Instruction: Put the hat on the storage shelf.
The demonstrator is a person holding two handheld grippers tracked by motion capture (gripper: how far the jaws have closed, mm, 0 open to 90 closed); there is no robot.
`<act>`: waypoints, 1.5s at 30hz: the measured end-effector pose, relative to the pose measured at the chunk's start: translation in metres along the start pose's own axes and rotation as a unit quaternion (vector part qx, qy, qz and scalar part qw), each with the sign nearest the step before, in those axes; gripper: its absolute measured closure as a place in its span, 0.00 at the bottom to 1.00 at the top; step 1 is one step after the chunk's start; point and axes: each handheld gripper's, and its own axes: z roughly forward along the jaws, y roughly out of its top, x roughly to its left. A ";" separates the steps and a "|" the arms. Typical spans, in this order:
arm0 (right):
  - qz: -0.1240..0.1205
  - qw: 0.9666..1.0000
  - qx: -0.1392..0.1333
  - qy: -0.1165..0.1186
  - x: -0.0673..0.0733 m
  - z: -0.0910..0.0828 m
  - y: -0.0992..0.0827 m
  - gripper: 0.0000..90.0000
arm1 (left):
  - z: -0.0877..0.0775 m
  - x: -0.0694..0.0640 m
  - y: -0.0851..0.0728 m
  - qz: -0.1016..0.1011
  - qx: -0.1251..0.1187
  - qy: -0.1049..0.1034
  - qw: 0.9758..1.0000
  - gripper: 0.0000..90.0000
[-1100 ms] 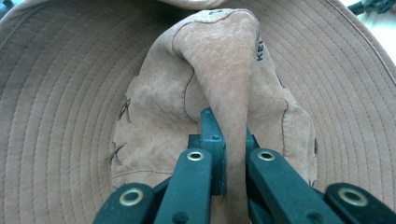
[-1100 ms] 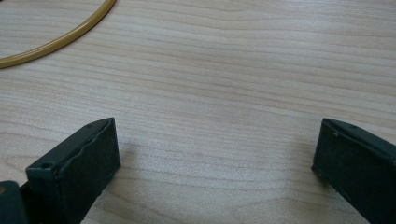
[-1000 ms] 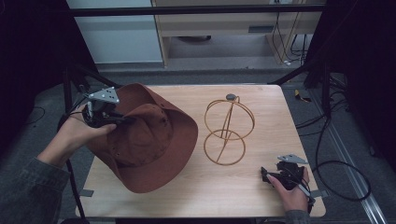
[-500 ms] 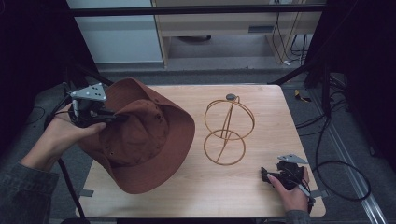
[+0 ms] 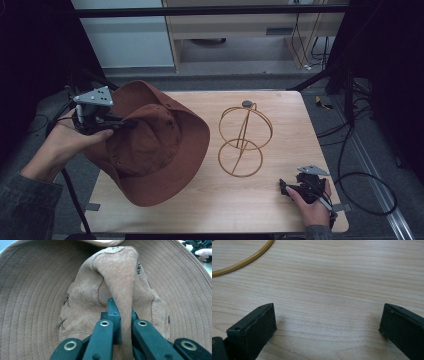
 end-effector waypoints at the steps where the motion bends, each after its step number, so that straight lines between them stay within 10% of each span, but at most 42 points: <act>1: 0.000 1.000 0.000 0.000 0.000 0.000 0.000 0.01 | 0.000 -0.001 0.001 0.000 -0.001 0.001 1.000 0.99; 24: 0.000 1.000 0.000 -0.001 0.000 0.000 0.000 0.01 | -0.004 -0.009 0.044 0.019 -0.023 -0.004 1.000 0.99; 45: 0.001 1.000 -0.001 0.000 0.000 0.000 0.000 0.01 | 0.041 -0.040 0.153 0.085 -0.021 -0.030 0.996 0.99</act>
